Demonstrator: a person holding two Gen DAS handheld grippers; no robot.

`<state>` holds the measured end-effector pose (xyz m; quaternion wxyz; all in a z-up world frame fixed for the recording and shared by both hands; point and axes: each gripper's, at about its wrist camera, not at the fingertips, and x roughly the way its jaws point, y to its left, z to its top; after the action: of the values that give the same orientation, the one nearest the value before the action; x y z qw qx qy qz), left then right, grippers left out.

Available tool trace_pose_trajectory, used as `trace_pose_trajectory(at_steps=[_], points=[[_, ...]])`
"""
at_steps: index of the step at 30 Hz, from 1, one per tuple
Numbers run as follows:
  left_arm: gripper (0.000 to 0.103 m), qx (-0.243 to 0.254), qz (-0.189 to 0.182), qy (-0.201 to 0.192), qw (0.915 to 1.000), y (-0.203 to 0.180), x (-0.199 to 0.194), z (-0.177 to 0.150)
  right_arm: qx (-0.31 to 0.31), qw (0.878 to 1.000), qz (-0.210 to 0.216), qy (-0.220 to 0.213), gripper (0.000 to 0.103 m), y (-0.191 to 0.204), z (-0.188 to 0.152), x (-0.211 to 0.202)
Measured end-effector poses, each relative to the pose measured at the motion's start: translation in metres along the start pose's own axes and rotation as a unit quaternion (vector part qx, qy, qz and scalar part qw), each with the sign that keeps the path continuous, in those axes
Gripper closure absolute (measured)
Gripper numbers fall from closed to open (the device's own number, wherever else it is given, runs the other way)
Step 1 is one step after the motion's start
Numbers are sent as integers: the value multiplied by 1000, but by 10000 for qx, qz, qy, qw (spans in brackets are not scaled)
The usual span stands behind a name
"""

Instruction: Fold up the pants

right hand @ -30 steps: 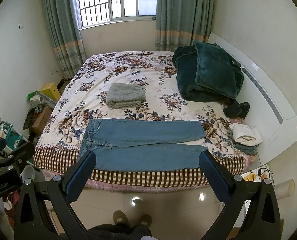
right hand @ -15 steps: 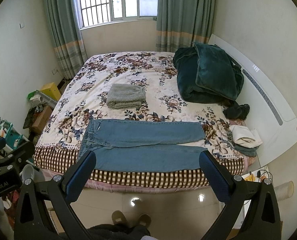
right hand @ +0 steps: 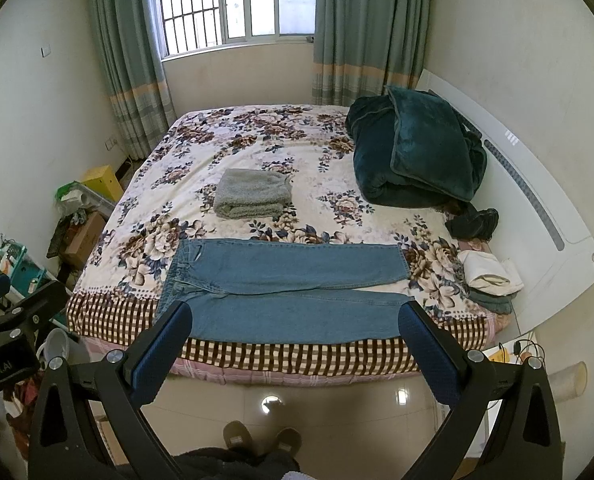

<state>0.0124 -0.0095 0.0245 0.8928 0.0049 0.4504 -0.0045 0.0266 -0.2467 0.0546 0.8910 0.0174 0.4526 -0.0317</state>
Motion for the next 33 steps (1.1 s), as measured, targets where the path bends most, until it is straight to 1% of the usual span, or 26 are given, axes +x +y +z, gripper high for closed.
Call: trace_pose_trajectory(at_steps=[12, 18, 33], points=[[0, 10, -1, -18, 10000, 0, -1, -1, -7, 10000, -1, -11, 0, -1, -2, -1], [0, 23, -3, -21, 10000, -3, -3, 1, 13, 10000, 4, -21, 0, -5, 6, -3], [0, 21, -30, -24, 10000, -6, -9, -2, 57, 10000, 47, 5, 0, -7, 6, -5]])
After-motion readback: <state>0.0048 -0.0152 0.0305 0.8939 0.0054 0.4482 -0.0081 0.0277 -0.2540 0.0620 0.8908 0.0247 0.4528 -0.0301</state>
